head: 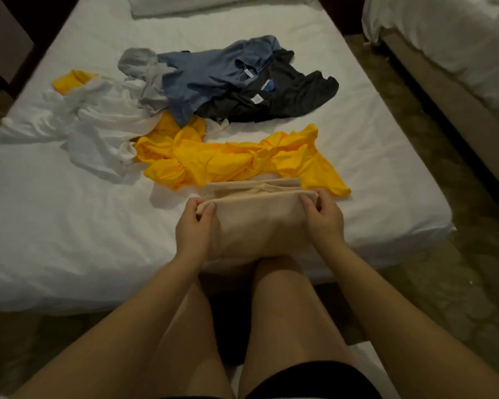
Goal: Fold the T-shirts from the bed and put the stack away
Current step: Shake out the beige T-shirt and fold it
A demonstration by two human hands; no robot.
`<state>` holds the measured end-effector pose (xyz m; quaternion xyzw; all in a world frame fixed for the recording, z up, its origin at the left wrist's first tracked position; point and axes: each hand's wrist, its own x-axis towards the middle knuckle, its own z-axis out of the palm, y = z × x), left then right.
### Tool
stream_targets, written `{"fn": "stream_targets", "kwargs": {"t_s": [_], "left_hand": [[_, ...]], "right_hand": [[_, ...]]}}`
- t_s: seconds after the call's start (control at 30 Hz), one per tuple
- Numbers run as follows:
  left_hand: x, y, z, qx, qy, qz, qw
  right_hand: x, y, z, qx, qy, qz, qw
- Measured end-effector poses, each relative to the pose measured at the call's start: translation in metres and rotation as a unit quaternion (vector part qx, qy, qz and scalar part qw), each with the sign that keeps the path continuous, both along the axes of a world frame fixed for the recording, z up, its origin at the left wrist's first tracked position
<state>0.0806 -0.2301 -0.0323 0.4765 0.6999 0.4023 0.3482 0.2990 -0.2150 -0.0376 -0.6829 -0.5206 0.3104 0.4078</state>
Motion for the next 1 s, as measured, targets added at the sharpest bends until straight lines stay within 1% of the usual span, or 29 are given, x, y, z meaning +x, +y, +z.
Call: {"fn": "stream_targets", "kwargs": {"t_s": [0.07, 0.17, 0.27, 0.37, 0.43, 0.5, 0.57, 0.63, 0.7, 0.77, 0.9, 1.0], "left_hand": [[0.005, 0.029, -0.008, 0.003, 0.022, 0.015, 1.0], [0.004, 0.071, -0.025, 0.002, 0.087, 0.01, 0.996], [-0.005, 0.097, -0.049, -0.03, 0.155, -0.014, 0.987], [-0.007, 0.102, -0.062, -0.044, 0.172, -0.003, 0.984], [-0.005, 0.099, -0.059, -0.044, 0.156, 0.027, 0.986], [-0.004, 0.09, -0.056, -0.04, 0.096, 0.068, 0.992], [-0.006, 0.073, -0.052, -0.044, 0.059, 0.075, 0.994], [-0.004, 0.054, -0.048, -0.084, 0.064, 0.026, 0.994], [0.001, 0.042, -0.042, -0.132, 0.043, -0.017, 0.99], [0.004, 0.035, -0.034, -0.135, 0.015, -0.038, 0.99], [0.012, 0.028, -0.012, -0.048, 0.011, -0.107, 0.993], [0.04, 0.034, 0.012, -0.013, -0.017, -0.161, 0.987]], "right_hand": [[-0.005, 0.031, -0.01, -0.016, -0.022, -0.016, 1.0], [-0.008, 0.066, -0.029, -0.053, -0.059, -0.021, 0.997], [-0.01, 0.084, -0.047, -0.08, -0.111, -0.013, 0.99], [-0.015, 0.09, -0.06, -0.107, -0.153, -0.038, 0.982], [-0.015, 0.088, -0.062, -0.111, -0.151, -0.067, 0.98], [-0.012, 0.079, -0.06, -0.112, -0.133, -0.09, 0.981], [-0.01, 0.066, -0.054, -0.142, -0.1, -0.101, 0.98], [-0.01, 0.054, -0.05, -0.205, -0.059, -0.076, 0.974], [-0.009, 0.049, -0.046, -0.27, -0.012, -0.023, 0.963], [-0.007, 0.046, -0.038, -0.293, 0.042, 0.005, 0.955], [0.01, 0.033, -0.014, -0.195, 0.125, -0.025, 0.972], [0.039, 0.021, 0.007, -0.137, 0.181, -0.073, 0.971]]}}
